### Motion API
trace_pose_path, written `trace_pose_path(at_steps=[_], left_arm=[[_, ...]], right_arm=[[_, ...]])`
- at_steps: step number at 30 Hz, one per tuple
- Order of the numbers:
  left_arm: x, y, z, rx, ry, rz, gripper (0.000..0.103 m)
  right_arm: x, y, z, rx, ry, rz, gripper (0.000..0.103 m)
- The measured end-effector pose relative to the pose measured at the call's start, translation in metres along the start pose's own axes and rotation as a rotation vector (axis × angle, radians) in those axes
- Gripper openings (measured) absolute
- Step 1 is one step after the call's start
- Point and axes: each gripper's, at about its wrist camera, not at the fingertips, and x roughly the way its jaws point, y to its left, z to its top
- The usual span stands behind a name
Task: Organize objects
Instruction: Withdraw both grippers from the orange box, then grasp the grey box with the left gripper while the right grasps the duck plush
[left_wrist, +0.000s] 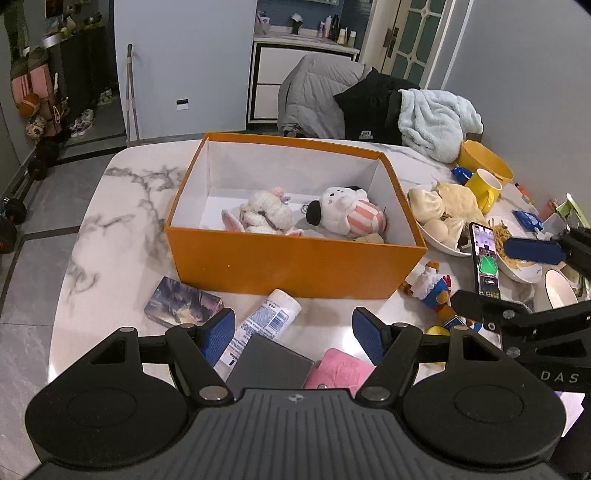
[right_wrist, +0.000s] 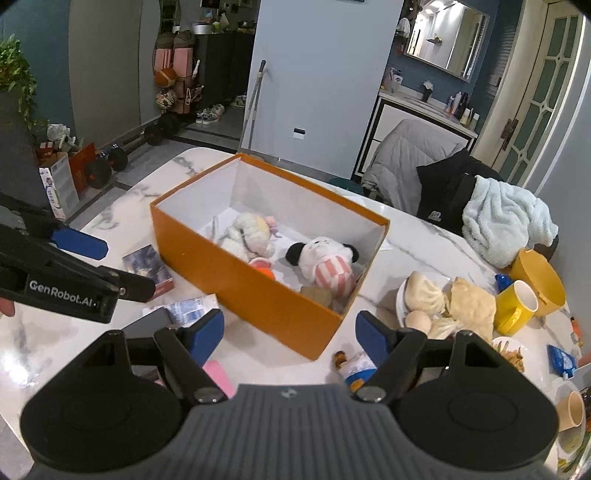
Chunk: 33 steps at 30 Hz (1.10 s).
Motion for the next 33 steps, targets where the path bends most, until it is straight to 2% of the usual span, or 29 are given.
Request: trace_pose_path(at_steps=[6, 13, 22, 28, 33], left_arm=[[0.004, 0.009, -0.028, -0.034, -0.074, -0.057, 0.084], [0.030, 0.021, -0.057, -0.091, -0.043, -0.097, 0.084], [0.046, 0.026, -0.084, -0.104, -0.072, -0.120, 0.084], [0.060, 0.025, -0.095, -0.080, -0.067, -0.121, 0.084], [0.072, 0.019, -0.096, -0.028, -0.039, -0.093, 0.084]], right_arm=[[0.006, -0.005, -0.032, 0.016, -0.023, 0.016, 0.080], [0.034, -0.024, -0.080, 0.106, 0.013, 0.043, 0.080], [0.051, -0.046, -0.131, 0.198, 0.023, 0.009, 0.080], [0.057, -0.059, -0.146, 0.235, 0.002, 0.001, 0.080], [0.067, -0.067, -0.134, 0.231, 0.000, -0.015, 0.080]])
